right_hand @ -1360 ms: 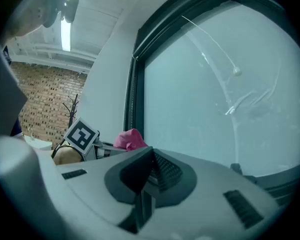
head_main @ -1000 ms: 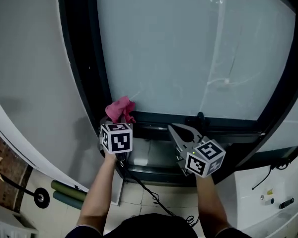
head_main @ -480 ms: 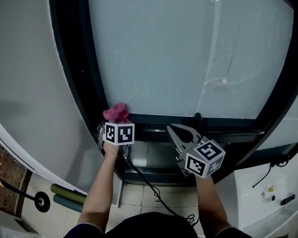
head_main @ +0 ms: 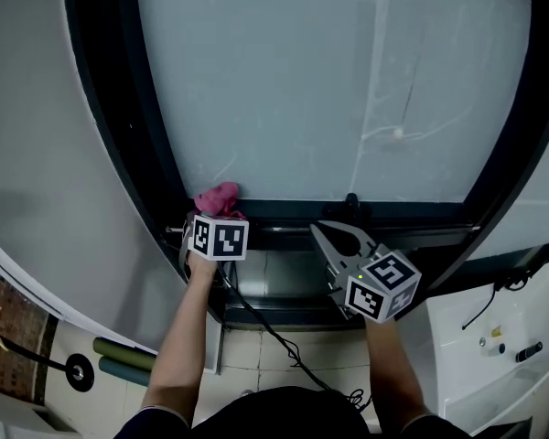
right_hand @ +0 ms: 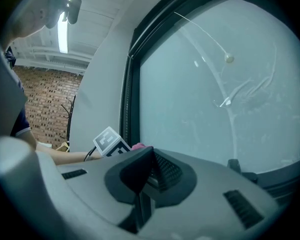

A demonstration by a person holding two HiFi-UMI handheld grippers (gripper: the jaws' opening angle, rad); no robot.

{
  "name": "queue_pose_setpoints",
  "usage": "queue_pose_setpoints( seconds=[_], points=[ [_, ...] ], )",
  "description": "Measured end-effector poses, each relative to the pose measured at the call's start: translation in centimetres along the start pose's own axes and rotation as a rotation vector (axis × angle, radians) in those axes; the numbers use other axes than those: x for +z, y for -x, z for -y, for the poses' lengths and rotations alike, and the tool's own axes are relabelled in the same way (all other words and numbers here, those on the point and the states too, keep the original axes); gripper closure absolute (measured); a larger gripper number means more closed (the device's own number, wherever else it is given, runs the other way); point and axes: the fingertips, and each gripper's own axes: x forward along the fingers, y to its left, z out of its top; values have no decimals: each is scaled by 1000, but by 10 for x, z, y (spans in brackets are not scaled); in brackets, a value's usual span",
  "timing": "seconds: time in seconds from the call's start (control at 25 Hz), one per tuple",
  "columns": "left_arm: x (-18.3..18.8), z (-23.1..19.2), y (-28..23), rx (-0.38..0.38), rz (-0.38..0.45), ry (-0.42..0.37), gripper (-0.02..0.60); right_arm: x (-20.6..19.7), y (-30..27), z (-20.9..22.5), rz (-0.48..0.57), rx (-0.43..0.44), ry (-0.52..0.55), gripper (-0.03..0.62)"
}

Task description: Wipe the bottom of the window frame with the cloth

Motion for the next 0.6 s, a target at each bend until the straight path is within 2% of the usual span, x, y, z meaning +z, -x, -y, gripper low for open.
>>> queue_pose_setpoints(
  seconds=[0.28, 0.6],
  points=[
    [20, 66, 7, -121, 10, -74, 502, -3, 31, 22, -4, -66, -9, 594],
    [50, 157, 19, -333, 33, -107, 500, 0, 76, 56, 7, -168, -9, 594]
  ],
)
